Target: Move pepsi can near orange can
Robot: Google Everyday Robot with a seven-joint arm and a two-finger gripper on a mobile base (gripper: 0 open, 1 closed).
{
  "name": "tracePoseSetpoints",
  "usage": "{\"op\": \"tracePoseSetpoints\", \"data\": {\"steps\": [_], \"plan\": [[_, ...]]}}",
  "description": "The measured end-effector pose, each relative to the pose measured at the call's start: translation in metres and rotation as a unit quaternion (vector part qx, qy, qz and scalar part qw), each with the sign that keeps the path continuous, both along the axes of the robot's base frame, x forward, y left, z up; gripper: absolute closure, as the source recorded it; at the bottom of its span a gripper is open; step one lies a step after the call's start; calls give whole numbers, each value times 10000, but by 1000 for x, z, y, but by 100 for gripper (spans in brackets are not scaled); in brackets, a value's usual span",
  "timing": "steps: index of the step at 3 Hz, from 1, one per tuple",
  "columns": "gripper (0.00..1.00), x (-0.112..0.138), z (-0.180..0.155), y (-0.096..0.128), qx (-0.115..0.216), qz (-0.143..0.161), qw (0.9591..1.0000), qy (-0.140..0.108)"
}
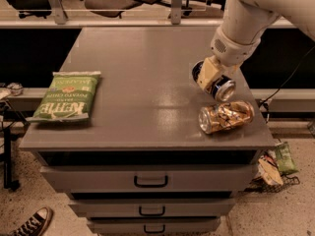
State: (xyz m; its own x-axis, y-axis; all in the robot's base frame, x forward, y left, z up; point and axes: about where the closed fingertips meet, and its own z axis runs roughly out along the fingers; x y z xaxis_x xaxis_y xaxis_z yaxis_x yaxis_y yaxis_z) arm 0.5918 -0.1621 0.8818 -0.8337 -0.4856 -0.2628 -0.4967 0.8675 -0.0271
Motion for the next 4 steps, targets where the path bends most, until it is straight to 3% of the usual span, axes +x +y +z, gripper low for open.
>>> {"op": "tracePoseSetpoints", "data": {"steps": [1,3,4], "plan": [[87,-6,-2,4,105,-111,9999,48],[39,-17,-6,11,251,-275,9992,152],[10,-20,-8,12,281,-324,9989,186]]}}
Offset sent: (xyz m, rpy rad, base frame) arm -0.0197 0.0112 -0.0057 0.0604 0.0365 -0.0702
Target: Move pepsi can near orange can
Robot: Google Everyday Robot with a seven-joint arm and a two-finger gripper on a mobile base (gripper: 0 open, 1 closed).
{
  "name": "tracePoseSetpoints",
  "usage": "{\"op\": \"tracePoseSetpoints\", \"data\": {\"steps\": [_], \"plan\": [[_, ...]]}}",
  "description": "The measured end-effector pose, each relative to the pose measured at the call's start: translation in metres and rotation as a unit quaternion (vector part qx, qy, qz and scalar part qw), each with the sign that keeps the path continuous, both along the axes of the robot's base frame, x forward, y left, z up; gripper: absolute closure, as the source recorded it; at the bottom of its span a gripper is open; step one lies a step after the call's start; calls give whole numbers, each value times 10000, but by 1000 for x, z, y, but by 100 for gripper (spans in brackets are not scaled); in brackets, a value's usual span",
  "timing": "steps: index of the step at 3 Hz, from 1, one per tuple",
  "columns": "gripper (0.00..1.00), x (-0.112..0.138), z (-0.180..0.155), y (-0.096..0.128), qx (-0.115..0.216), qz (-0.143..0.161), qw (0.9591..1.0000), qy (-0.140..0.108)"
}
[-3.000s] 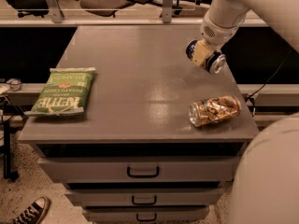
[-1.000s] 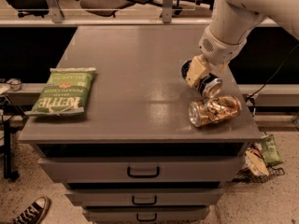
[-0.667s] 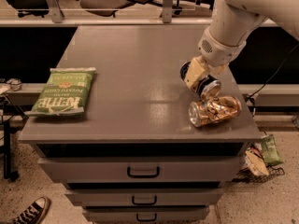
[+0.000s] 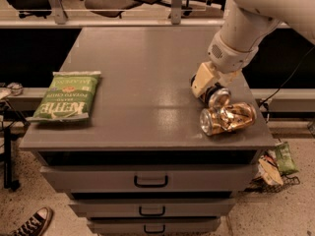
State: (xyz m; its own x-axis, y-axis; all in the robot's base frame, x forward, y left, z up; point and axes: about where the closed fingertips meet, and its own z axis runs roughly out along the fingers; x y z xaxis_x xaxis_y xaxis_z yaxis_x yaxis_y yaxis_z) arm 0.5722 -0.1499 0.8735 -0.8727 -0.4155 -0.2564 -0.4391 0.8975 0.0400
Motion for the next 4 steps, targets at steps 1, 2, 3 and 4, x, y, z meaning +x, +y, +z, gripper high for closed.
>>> {"op": "tracePoseSetpoints", "data": {"steps": [1,2,3,4], "plan": [[0,-1,-1,-1,-7,-30,10000,12],[0,0,-1,-3,-22,-60,10000,-5],[0,2,0,-5,-25,-105,9999,-26],[0,7,4,-11,5,-212,9997,-107]]}}
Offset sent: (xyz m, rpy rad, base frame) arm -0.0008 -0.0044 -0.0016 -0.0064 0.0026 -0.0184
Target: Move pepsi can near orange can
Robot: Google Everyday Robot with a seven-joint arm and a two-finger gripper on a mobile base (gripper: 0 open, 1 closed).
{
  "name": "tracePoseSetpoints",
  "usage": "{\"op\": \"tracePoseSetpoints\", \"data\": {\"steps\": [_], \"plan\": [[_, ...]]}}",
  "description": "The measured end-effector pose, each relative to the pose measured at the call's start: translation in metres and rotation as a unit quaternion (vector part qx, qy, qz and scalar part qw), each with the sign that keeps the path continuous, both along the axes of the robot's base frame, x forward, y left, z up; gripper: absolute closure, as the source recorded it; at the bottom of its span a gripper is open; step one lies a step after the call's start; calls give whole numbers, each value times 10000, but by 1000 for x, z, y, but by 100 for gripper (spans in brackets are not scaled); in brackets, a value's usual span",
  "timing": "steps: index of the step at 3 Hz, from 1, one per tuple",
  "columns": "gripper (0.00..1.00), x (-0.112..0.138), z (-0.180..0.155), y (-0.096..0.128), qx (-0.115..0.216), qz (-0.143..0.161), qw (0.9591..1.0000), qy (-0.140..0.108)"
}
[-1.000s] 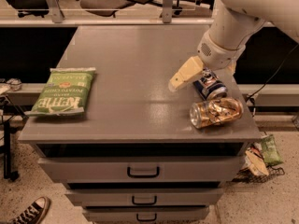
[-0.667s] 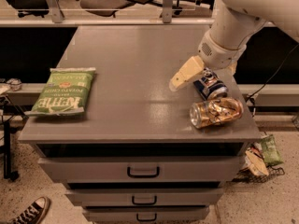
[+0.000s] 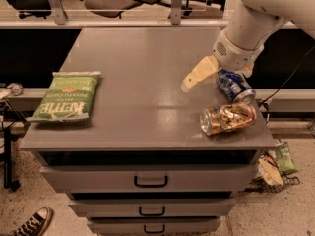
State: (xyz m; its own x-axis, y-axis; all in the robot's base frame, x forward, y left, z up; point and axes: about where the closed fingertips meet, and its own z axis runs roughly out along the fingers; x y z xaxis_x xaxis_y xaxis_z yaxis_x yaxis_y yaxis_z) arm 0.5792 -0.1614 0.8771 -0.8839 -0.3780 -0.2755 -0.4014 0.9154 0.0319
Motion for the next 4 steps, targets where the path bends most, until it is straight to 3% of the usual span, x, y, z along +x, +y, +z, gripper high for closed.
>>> {"op": "tracePoseSetpoints", "data": {"steps": [3,4], "plan": [[0,0,1,-1,100,-111,9999,19],[0,2,19,16,436,-112,9990,-23]]}}
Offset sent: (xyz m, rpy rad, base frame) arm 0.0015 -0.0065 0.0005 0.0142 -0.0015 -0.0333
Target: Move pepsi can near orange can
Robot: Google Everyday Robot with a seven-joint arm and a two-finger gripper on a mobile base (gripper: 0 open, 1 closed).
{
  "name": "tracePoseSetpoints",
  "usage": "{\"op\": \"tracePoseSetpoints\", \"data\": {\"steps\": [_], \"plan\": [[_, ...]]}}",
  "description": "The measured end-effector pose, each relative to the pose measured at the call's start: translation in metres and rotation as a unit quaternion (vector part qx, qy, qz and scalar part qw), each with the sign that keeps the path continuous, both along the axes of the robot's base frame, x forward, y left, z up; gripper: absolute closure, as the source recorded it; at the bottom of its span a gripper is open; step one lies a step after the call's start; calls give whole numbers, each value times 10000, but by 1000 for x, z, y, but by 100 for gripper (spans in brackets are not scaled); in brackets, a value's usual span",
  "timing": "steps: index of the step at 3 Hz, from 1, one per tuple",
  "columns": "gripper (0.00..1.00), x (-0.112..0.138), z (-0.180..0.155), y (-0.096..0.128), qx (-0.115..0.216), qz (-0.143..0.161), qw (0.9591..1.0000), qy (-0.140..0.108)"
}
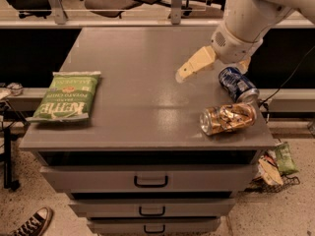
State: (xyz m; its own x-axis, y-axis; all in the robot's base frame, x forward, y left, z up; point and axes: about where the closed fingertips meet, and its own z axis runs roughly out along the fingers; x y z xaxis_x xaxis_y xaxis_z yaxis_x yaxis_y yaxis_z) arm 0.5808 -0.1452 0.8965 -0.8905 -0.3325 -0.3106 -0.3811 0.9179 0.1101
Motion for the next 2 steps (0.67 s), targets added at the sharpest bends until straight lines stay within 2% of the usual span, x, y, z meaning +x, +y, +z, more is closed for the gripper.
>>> {"op": "tracePoseSetpoints", "data": {"steps": [1,2], "plan": [[0,1,23,23,443,17,9990,-52],[0,1,38,38,709,44,9974,-83]]}}
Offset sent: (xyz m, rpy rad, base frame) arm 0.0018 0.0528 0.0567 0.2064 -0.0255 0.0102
